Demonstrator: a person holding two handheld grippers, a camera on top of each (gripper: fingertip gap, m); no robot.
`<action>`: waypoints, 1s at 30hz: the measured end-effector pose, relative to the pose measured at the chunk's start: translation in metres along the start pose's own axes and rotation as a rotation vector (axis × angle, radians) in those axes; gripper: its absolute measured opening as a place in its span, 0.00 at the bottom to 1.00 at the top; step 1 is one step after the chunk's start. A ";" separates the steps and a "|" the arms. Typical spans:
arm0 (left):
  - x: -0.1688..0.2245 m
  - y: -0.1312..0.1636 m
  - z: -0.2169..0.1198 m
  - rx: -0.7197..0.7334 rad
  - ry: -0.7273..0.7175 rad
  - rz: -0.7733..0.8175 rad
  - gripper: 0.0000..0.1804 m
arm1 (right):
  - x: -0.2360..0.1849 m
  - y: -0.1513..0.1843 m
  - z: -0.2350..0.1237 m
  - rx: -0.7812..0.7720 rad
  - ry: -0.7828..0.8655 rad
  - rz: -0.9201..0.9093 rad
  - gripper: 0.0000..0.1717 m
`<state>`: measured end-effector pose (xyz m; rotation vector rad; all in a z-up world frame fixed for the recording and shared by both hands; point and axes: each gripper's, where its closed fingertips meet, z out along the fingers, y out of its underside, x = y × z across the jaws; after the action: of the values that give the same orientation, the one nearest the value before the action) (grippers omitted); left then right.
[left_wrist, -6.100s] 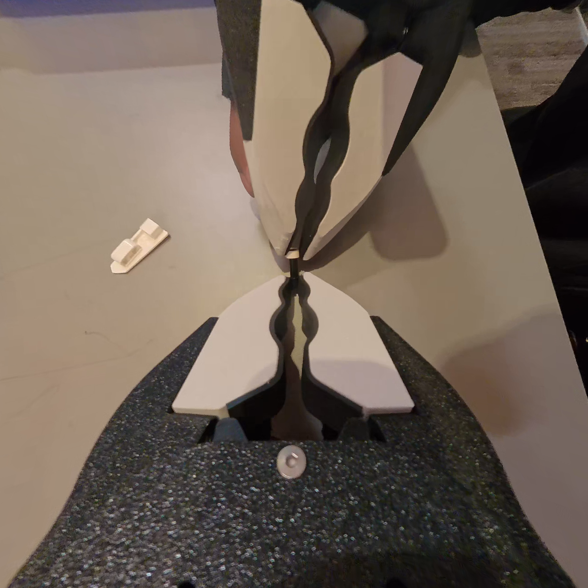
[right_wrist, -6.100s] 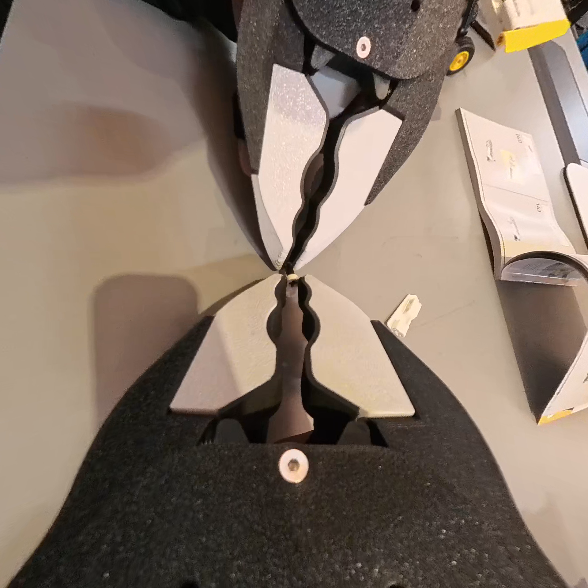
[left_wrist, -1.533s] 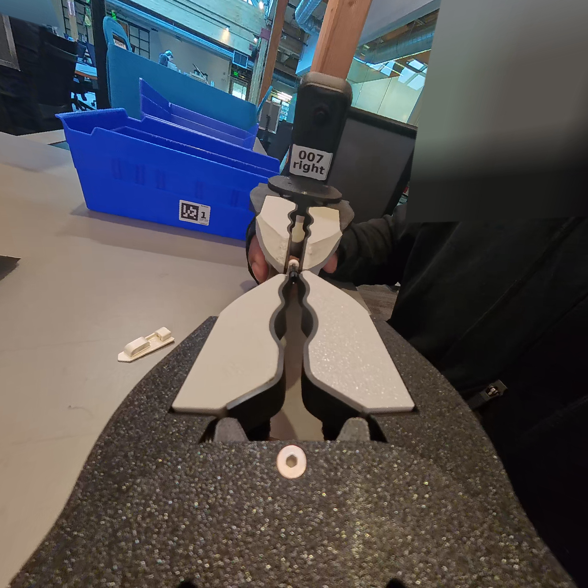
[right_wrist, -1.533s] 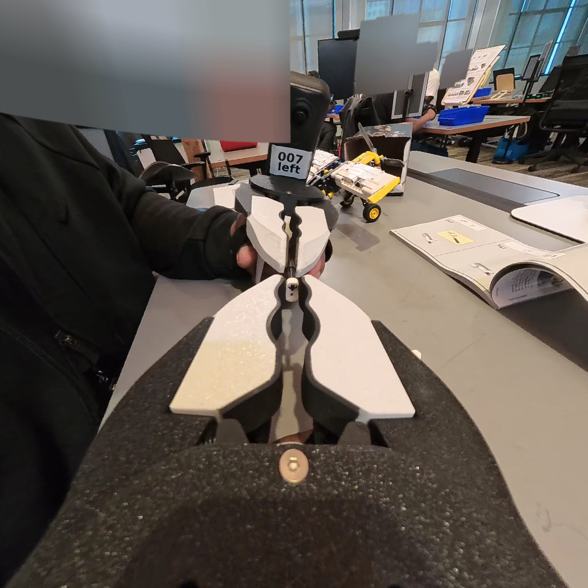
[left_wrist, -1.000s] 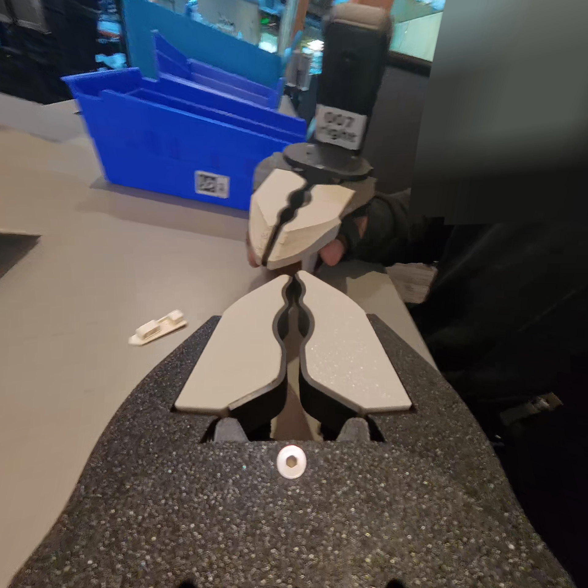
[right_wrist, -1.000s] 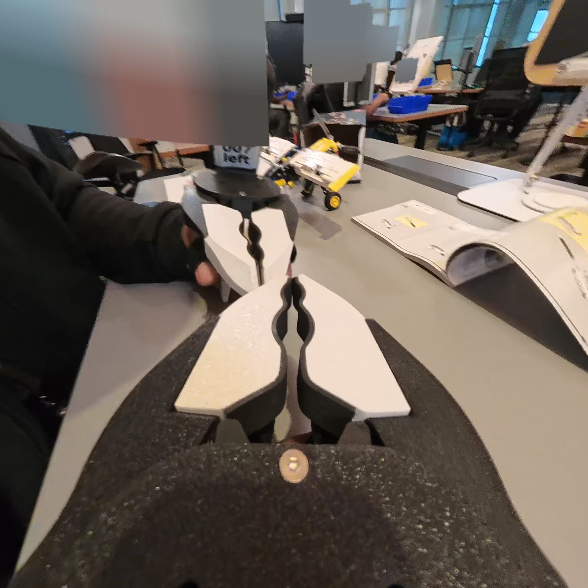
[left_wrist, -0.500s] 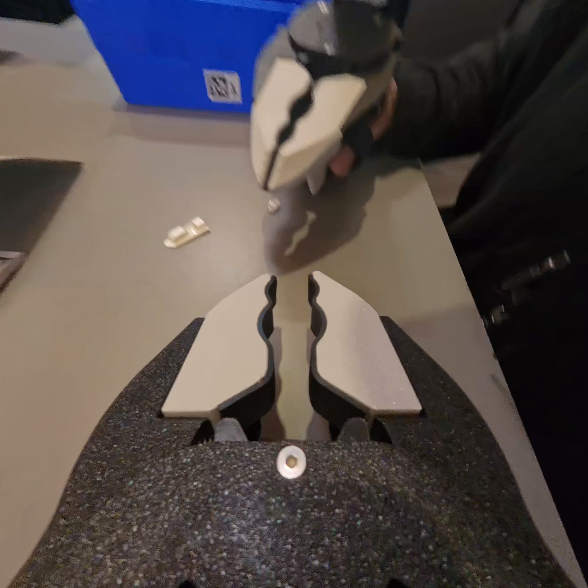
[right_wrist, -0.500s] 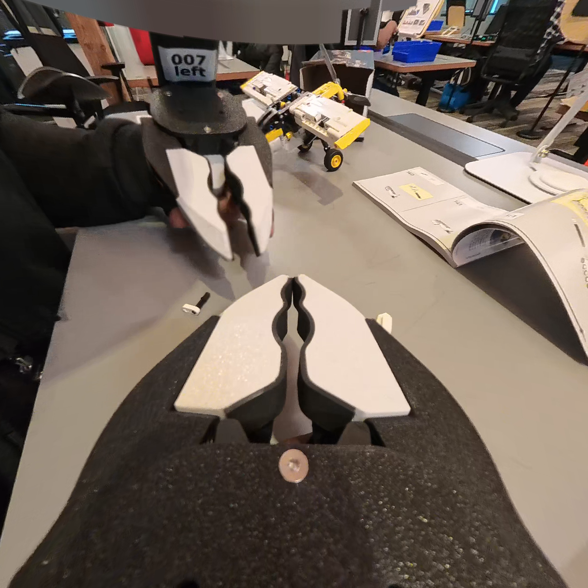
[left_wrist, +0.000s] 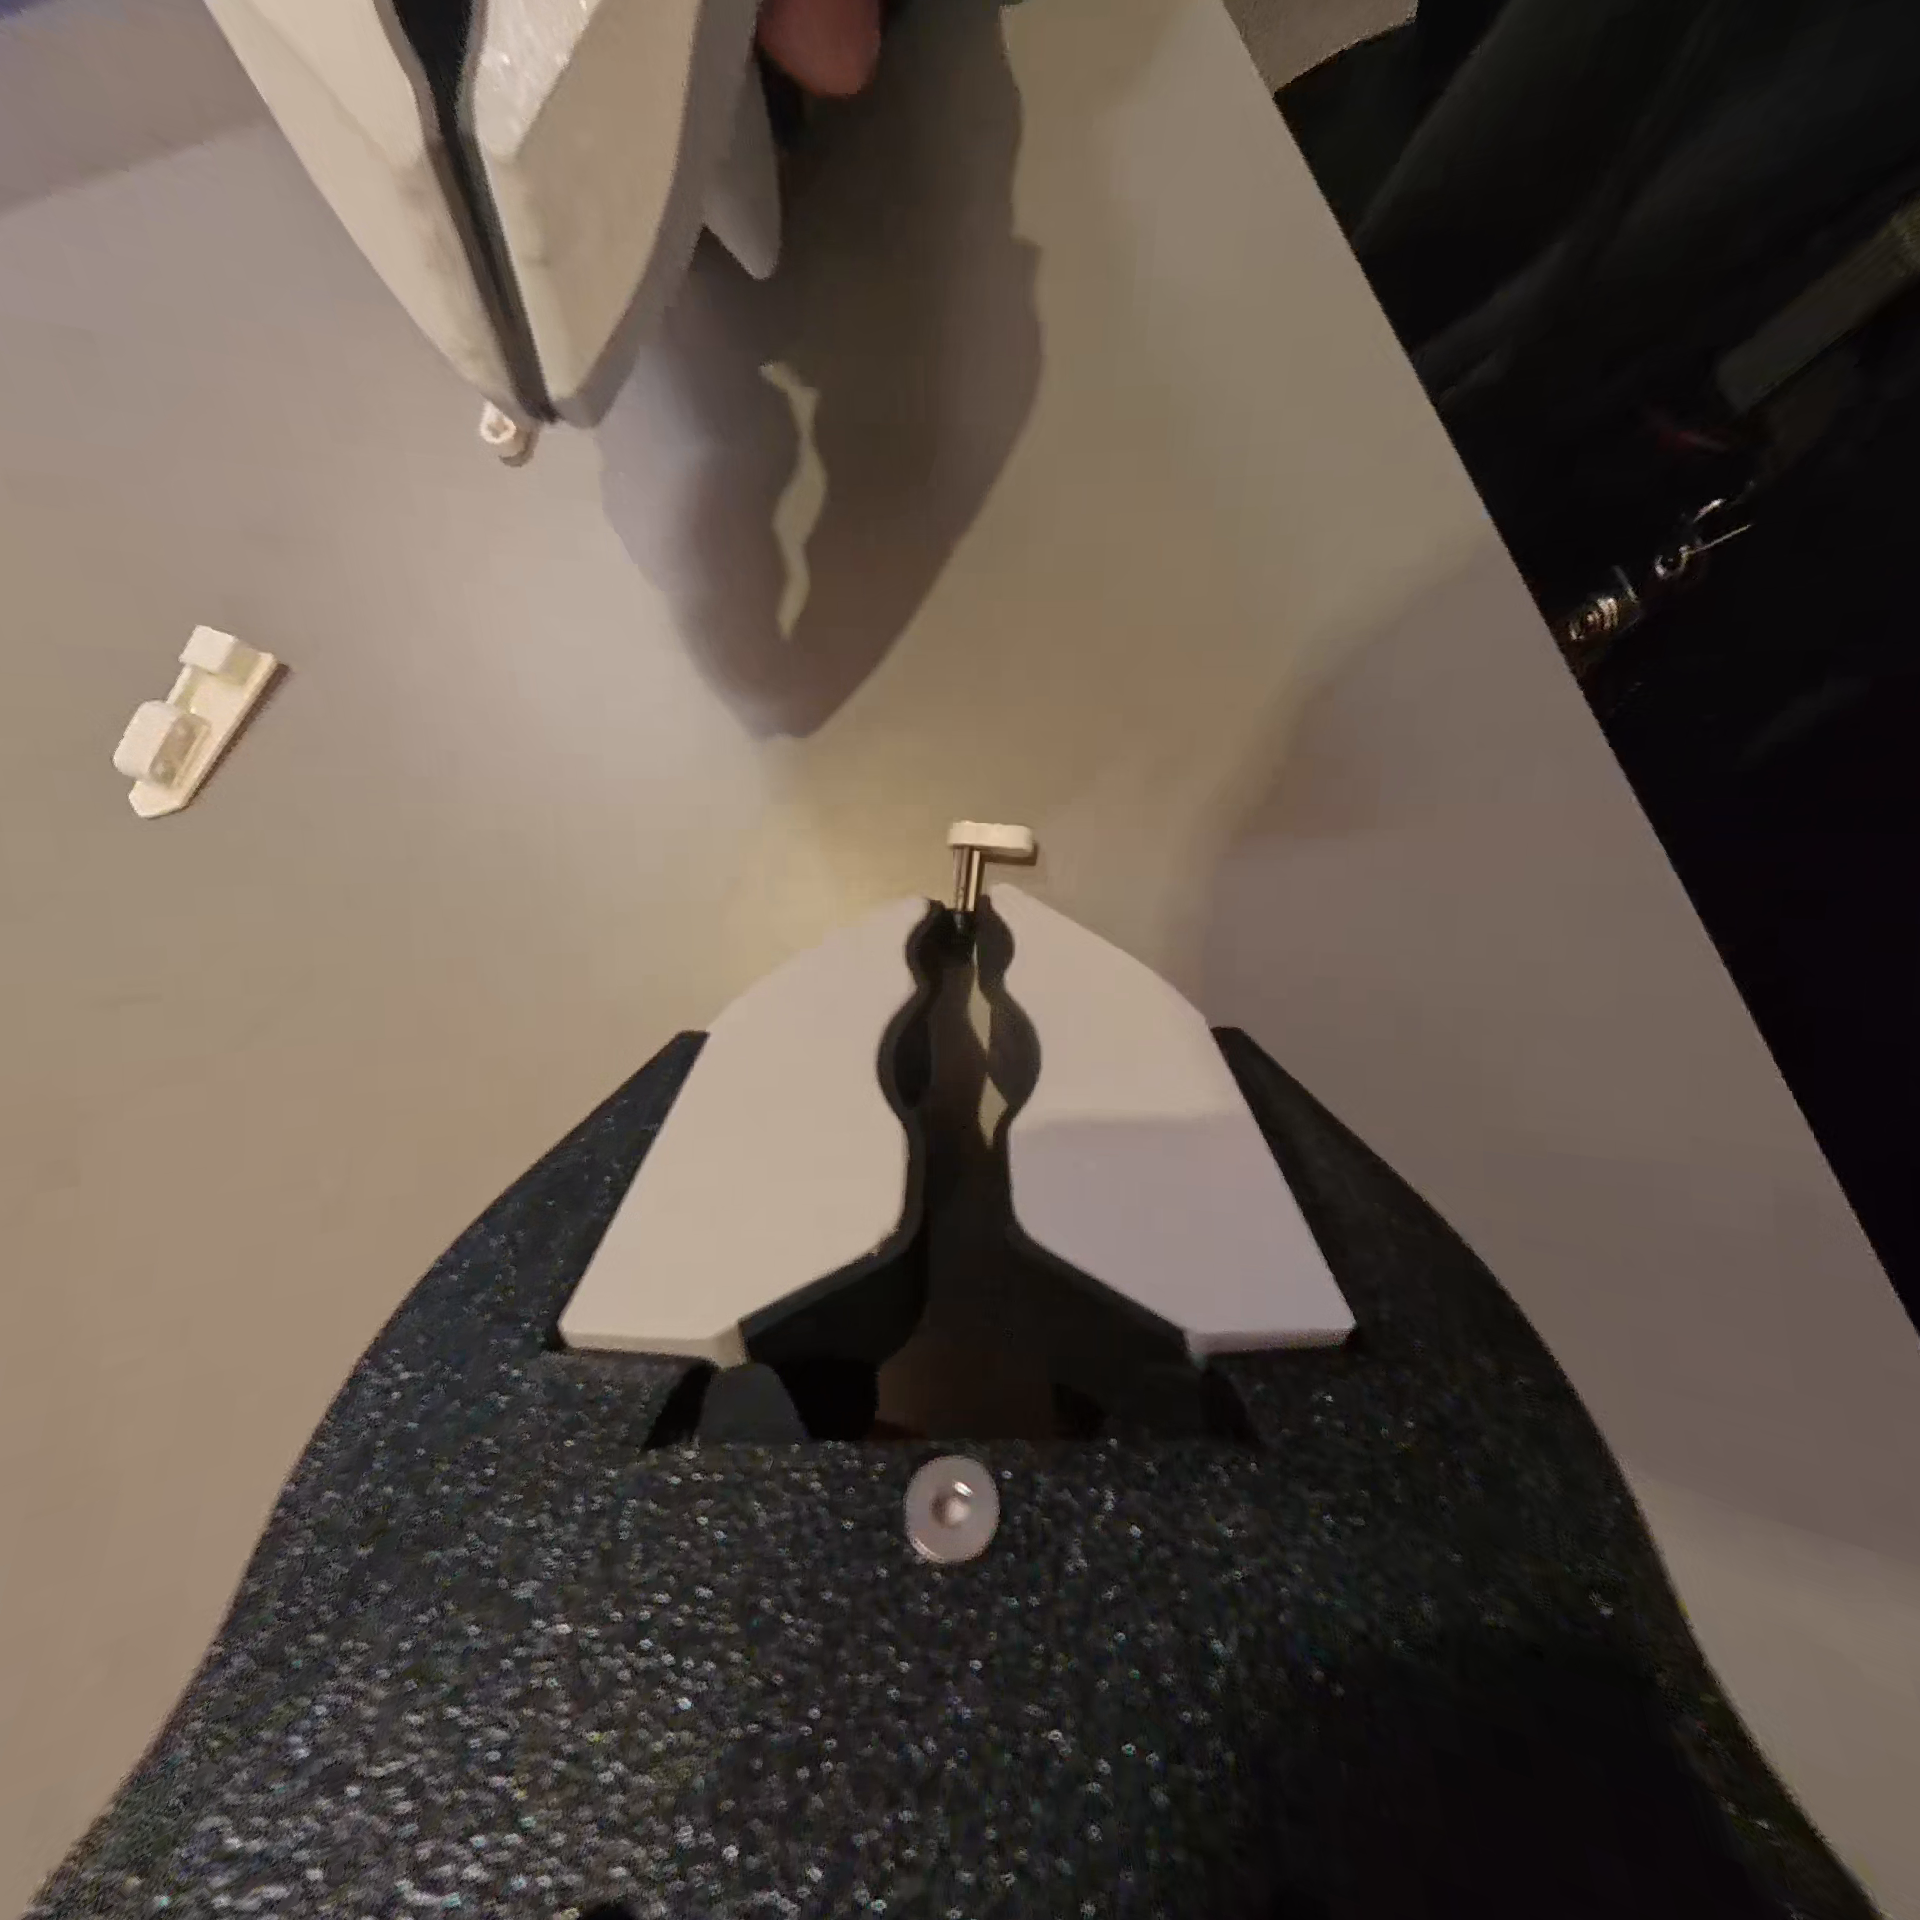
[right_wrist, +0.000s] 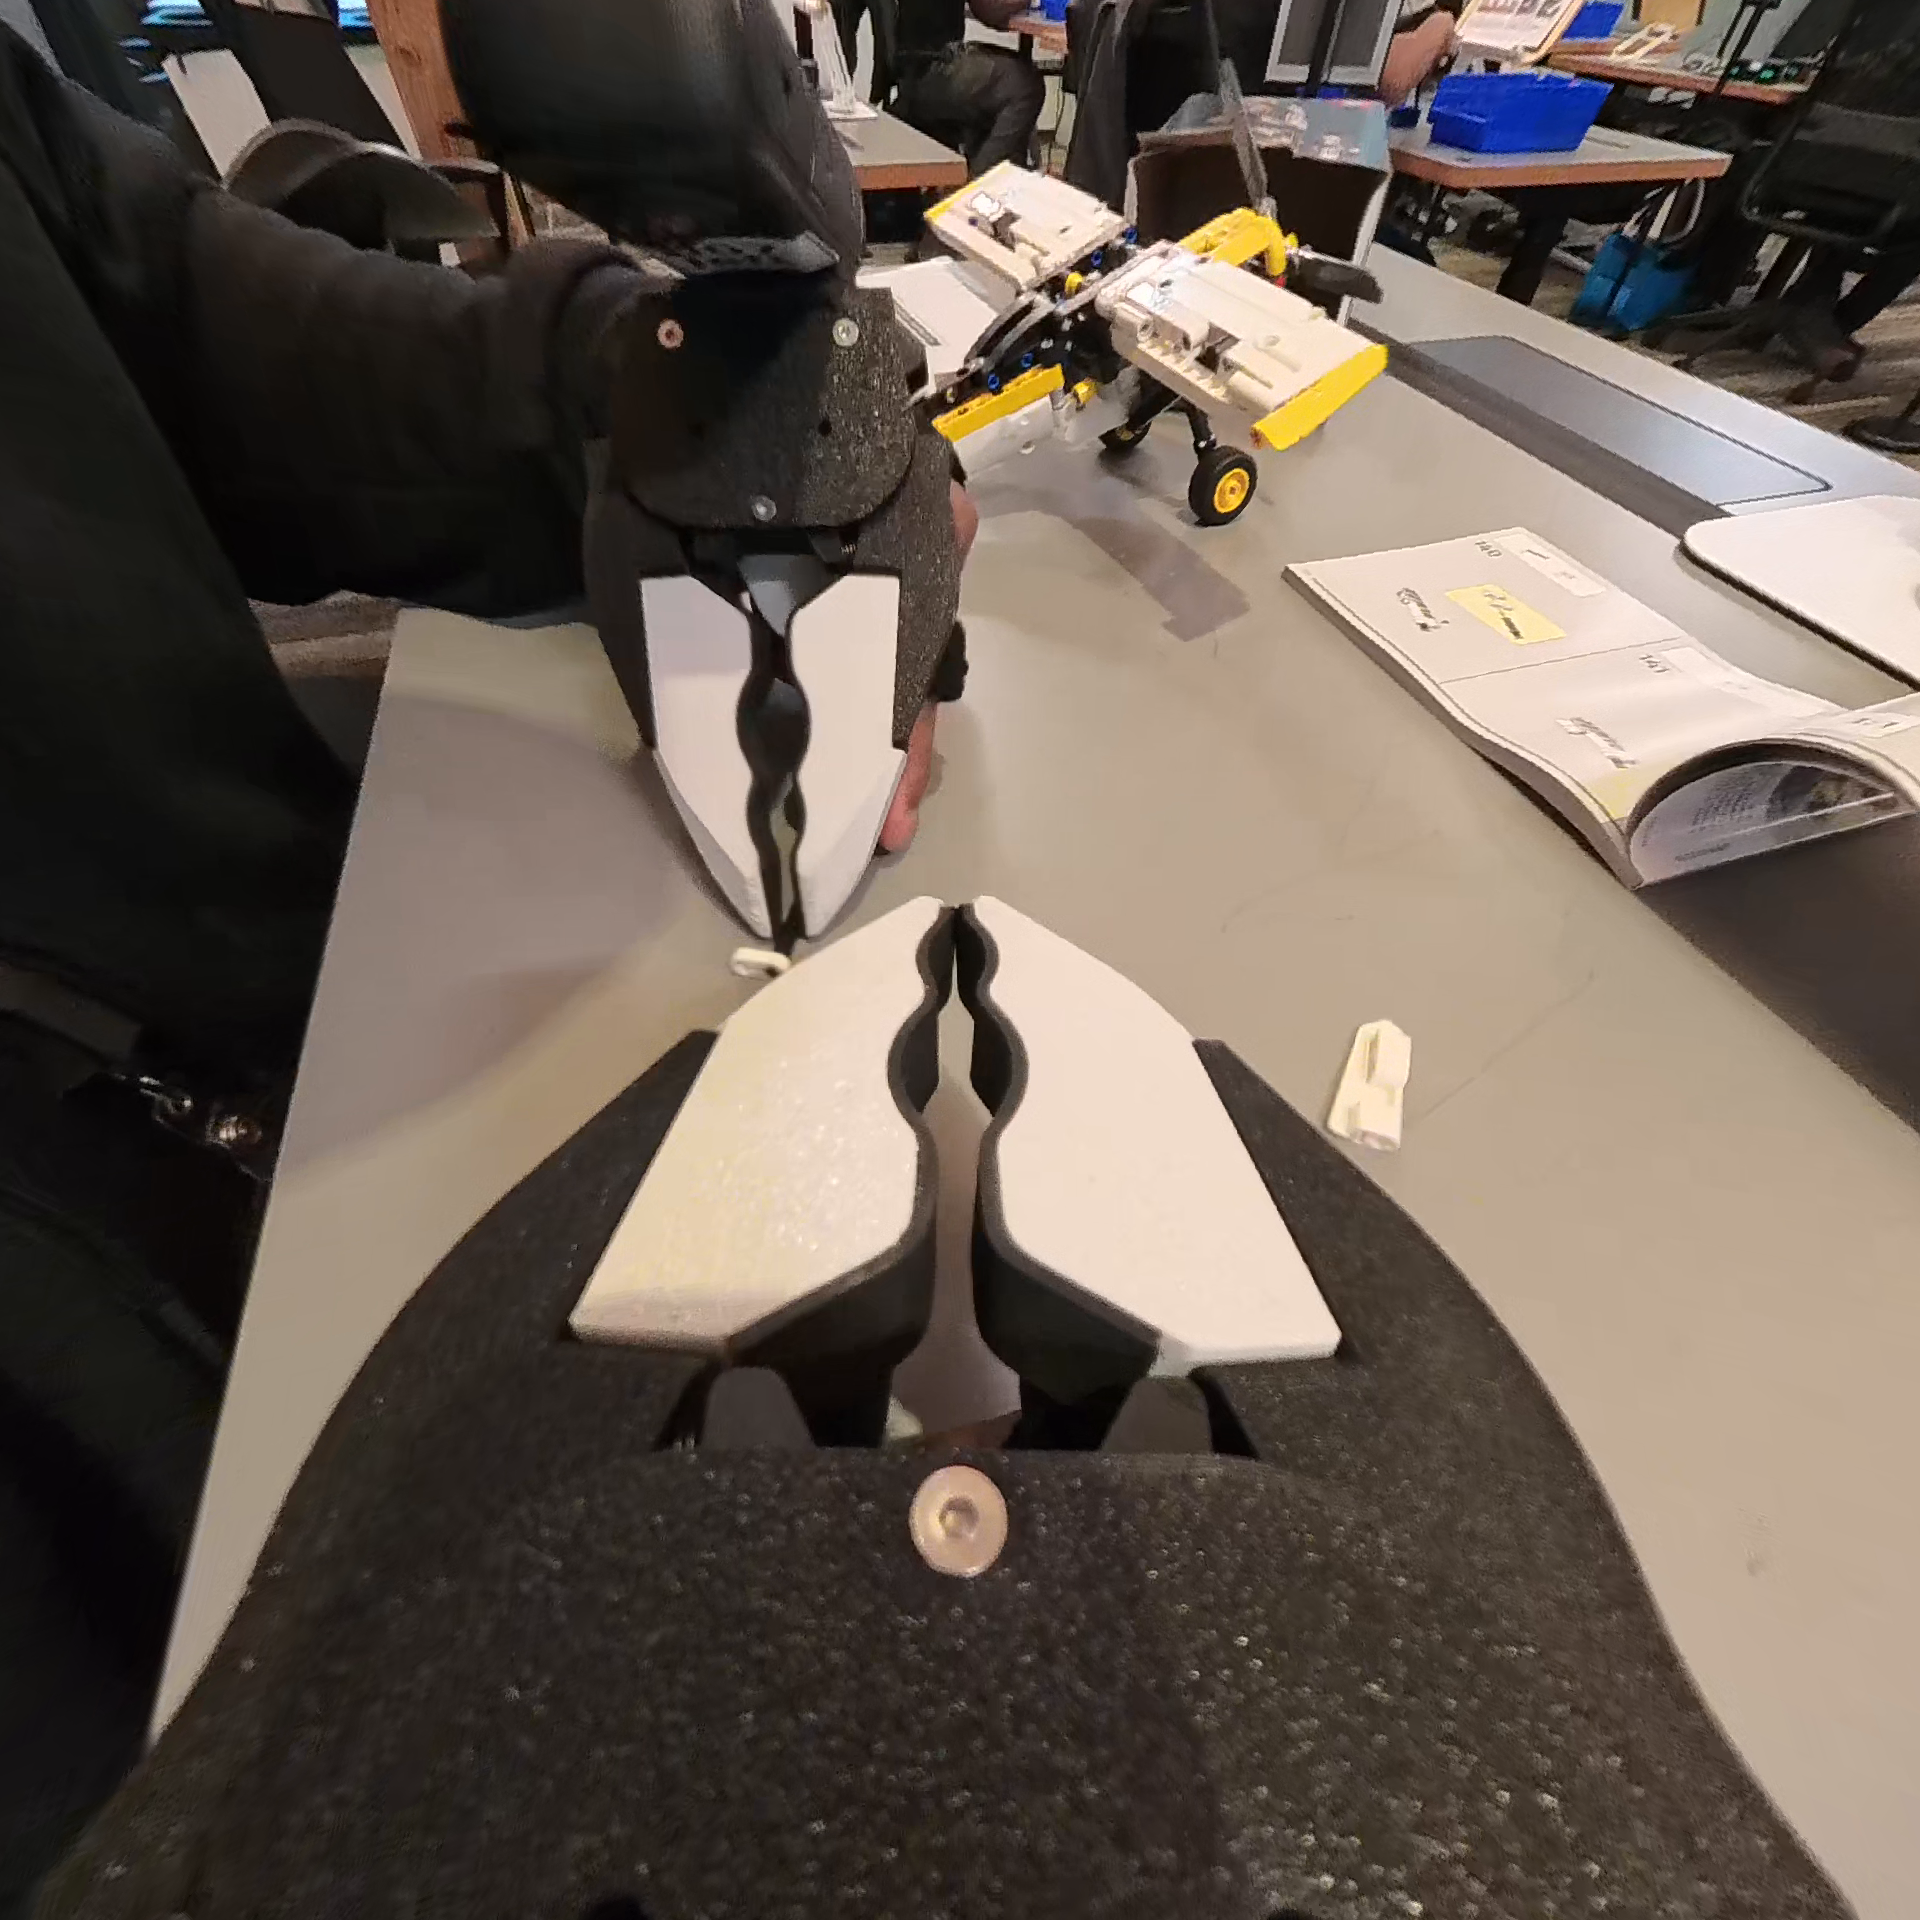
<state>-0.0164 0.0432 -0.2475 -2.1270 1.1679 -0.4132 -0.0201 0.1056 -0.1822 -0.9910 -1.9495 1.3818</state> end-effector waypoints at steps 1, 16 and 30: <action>-0.001 0.000 0.000 -0.007 -0.010 -0.003 0.03 | -0.001 0.001 0.000 -0.011 0.003 0.003 0.00; -0.099 -0.057 -0.044 0.121 -0.905 0.383 0.03 | 0.045 -0.018 0.002 0.007 -0.083 0.396 0.12; -0.104 -0.059 -0.032 0.273 -0.781 0.247 0.05 | 0.052 -0.005 0.015 -0.049 -0.109 0.227 0.04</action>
<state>-0.0545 0.1398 -0.1797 -1.6285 0.8271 0.3371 -0.0633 0.1388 -0.1809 -1.2142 -2.0079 1.5465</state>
